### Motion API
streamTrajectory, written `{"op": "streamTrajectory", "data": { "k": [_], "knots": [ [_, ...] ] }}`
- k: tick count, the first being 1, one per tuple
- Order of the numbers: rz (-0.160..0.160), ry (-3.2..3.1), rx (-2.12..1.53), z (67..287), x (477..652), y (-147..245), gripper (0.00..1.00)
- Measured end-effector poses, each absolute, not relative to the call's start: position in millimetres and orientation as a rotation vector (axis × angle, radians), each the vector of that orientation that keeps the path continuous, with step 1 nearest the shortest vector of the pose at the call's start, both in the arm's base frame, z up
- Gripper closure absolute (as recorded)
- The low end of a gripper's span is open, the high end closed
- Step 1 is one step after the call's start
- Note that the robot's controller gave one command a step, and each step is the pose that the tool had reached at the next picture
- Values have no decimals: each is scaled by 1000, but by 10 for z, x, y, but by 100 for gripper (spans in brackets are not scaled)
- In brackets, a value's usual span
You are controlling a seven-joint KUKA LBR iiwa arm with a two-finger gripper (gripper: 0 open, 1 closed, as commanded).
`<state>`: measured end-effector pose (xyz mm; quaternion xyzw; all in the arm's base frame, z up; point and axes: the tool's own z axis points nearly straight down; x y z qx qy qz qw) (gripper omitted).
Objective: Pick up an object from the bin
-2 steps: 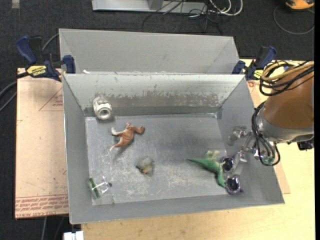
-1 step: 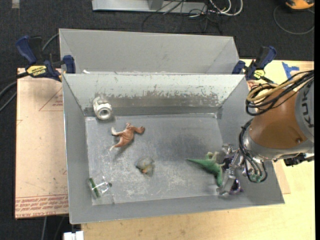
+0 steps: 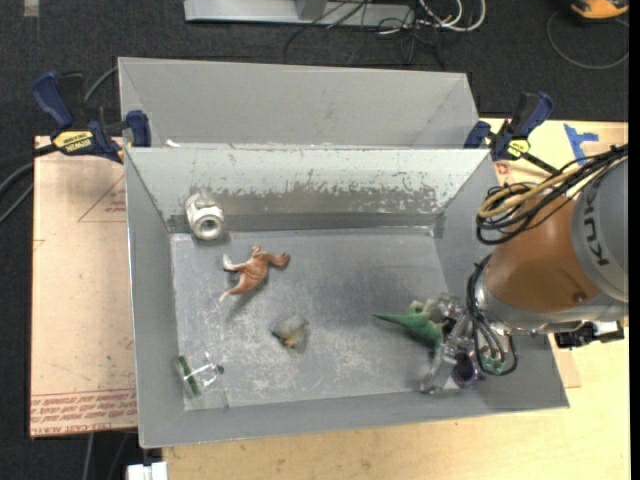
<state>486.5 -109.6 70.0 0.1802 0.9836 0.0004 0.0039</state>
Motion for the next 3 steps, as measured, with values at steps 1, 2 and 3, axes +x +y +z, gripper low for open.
{"op": "streamTrajectory", "data": {
  "k": [1, 2, 3],
  "knots": [
    [4, 3078, 660, 700, 4824, -1133, 100],
    [4, 3078, 660, 700, 4823, -1133, 100],
    [5, 3085, 661, 746, 4805, -1129, 100]
  ]
}}
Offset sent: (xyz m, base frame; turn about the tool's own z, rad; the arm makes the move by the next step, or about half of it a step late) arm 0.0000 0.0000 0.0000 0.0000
